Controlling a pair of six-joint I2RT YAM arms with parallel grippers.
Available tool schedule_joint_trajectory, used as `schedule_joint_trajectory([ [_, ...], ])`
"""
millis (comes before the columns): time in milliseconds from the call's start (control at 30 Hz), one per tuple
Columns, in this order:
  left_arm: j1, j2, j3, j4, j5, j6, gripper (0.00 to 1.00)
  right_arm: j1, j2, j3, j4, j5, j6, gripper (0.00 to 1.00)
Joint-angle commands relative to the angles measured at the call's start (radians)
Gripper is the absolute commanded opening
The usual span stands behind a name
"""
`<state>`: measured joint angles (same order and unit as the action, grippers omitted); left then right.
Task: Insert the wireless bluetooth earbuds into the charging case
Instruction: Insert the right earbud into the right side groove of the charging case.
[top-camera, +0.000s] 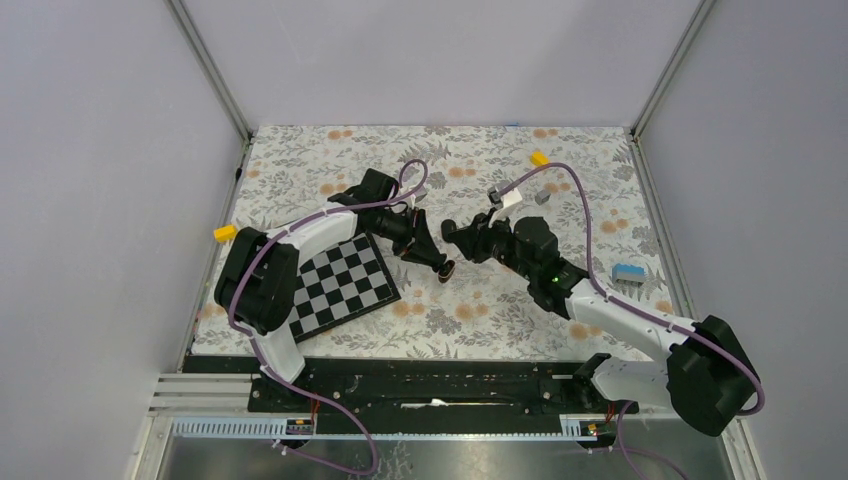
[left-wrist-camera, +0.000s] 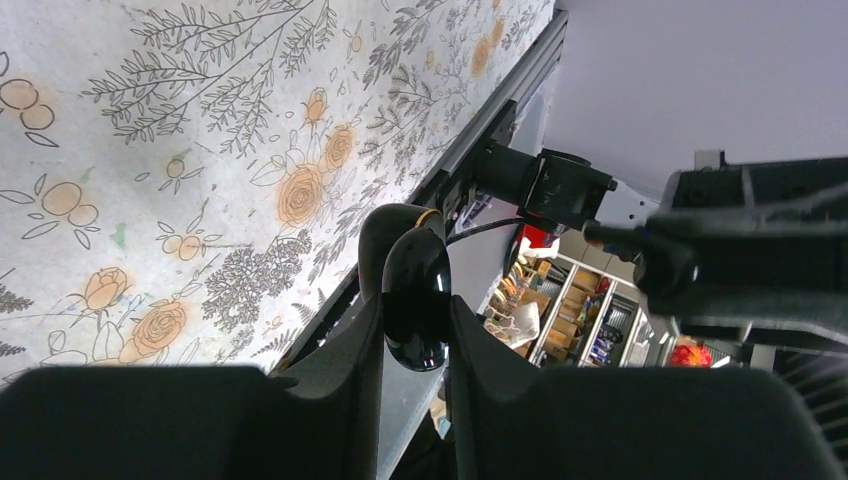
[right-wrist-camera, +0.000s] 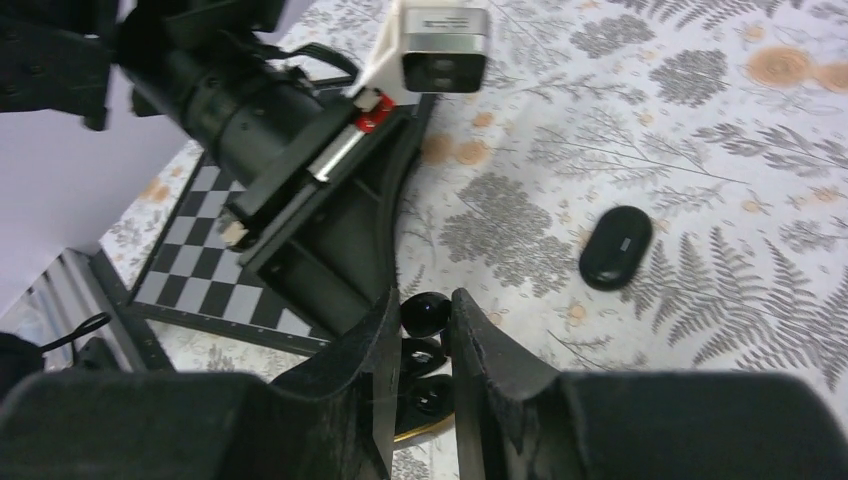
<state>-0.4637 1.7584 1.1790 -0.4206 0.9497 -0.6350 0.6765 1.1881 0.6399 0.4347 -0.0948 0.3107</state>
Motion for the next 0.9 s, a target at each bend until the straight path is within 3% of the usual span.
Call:
schedule_joint_trajectory([
  [0,0.0,0.001,0.041,0.05,0.045,-0.039,0.0,0.048,-0.021,-0.023,0.144,-0.032,0.021,0.22],
  [233,0.014,-0.017,-0.03,0.218,0.12,-0.178,0.0,0.079,-0.046,-0.08,0.179,0.02,0.021,0.22],
  [867,0.031,-0.027,-0.038,0.206,0.144,-0.164,0.0,0.084,-0.03,-0.116,0.226,0.065,0.024,0.22],
])
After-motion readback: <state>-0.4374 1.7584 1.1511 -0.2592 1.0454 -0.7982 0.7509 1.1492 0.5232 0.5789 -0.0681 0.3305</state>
